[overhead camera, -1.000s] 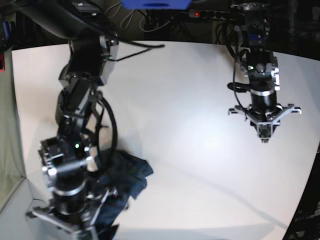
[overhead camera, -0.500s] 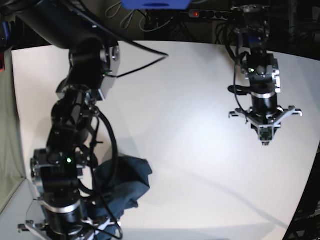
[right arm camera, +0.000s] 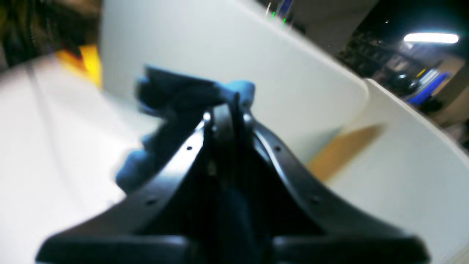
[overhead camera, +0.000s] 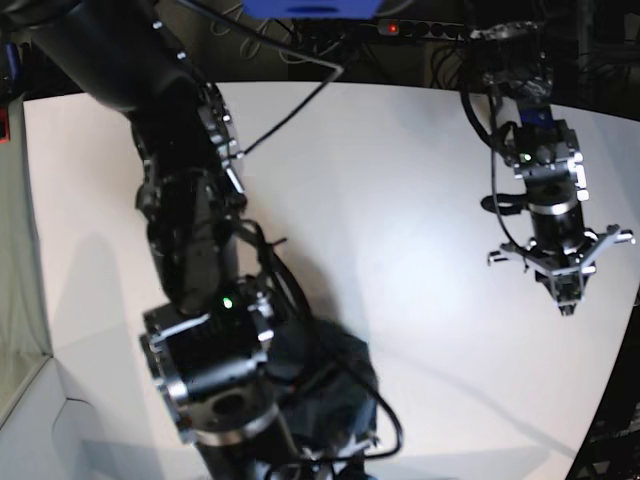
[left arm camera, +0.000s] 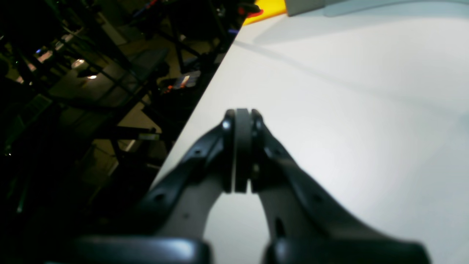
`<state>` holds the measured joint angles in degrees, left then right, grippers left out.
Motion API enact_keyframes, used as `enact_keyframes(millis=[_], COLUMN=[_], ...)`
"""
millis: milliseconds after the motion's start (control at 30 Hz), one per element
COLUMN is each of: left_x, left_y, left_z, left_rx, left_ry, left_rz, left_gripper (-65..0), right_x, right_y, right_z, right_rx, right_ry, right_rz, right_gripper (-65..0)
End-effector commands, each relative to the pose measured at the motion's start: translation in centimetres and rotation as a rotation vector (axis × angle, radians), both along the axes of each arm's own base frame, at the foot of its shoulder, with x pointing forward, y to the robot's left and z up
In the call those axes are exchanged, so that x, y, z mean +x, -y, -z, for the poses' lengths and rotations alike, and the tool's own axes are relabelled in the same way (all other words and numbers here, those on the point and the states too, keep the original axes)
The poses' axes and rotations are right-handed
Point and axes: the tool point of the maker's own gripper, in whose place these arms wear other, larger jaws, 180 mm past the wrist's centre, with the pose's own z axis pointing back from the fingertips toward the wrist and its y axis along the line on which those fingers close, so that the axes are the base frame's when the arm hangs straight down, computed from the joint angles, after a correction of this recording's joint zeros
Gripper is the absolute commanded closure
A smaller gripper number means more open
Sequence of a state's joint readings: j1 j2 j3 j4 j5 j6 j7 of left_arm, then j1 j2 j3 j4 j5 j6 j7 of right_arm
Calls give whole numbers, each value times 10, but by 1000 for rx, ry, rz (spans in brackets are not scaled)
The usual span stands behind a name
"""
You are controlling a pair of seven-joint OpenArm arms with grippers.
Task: Layout the t-shirt on the table in an organized manner, then fold the t-shirt properly
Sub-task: 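Swing the right gripper back, spreading the shirt lengthwise across the table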
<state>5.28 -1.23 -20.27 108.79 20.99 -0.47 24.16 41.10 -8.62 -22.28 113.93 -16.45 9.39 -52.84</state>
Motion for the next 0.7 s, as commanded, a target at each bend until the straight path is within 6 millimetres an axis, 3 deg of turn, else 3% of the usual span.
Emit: enact_keyframes(millis=[0,67,167,300,433,567,667], left_x=[0,-1,-4,-6,-7,-5,-1], left_y=[-8,-15,-23,-26,-25,-23,-19], left_z=[-16,-21,-22,-20,-19,-14,-10], left_rx=[27,30,32,36,35,29,19], left_ry=[50,63,64,58,55,44,35], left_rz=[-21,-41,-64,-68,-68,-61,-49], left_gripper=[-5,-5,-5,-5,-5,-5,-5], right_x=[-7,-7,-3,4,-1,-11,-19], right_y=[2,9,20,31,40,67,95], right_z=[-33,-44,-39,18,95,162,192], right_rx=[63,116,133,148,128,103,109], right_ry=[97,115,93,-48,-217,-370,-442], right_rz=[-5,10,36,71,103,178,251], right_gripper=[0,0,0,0,0,-1,-77])
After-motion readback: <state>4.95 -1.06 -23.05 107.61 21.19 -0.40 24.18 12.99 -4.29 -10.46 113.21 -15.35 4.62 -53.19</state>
